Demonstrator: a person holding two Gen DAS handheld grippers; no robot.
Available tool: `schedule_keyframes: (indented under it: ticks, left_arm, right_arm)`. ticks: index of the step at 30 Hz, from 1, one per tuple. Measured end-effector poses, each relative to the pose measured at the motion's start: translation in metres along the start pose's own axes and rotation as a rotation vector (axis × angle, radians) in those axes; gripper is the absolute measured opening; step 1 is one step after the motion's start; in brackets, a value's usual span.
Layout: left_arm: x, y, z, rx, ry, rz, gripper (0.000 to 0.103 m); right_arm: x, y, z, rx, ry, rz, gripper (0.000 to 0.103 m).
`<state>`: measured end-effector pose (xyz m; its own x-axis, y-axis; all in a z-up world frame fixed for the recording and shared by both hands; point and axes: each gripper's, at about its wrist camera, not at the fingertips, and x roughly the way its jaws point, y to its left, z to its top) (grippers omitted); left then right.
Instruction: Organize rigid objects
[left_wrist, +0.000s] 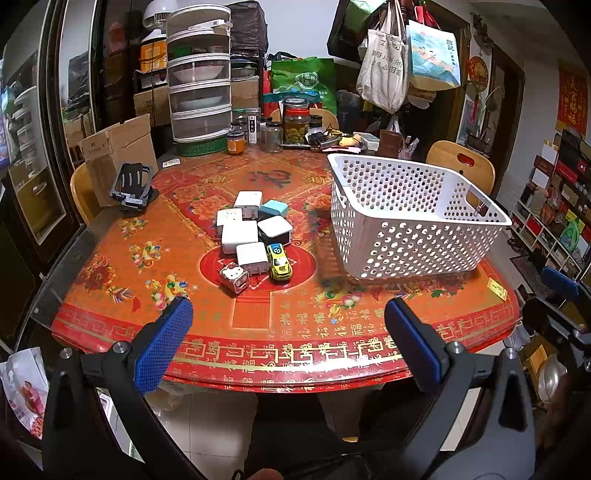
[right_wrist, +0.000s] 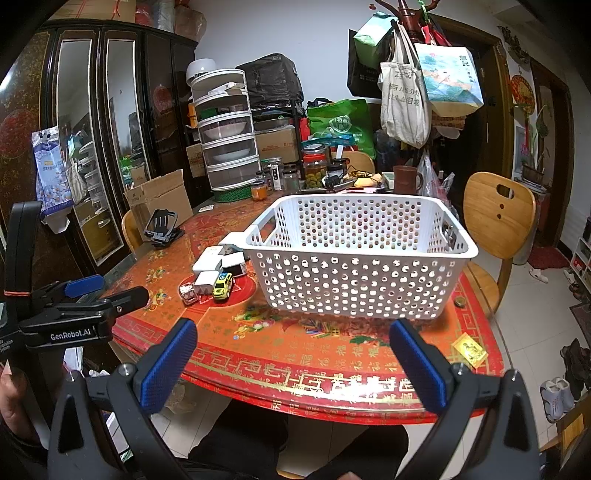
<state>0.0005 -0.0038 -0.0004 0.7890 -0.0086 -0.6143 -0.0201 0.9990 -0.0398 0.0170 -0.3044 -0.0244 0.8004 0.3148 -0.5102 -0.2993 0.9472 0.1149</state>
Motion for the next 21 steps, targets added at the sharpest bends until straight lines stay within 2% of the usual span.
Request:
schedule_keyframes:
  ticks: [21]
  left_arm:
    - [0.0013,0.0010,-0.0011,0.000,0.005,0.002,0.102]
  right_arm:
    - [0.0006,0.0009,-0.0016,-0.003,0.000,0.003,0.103]
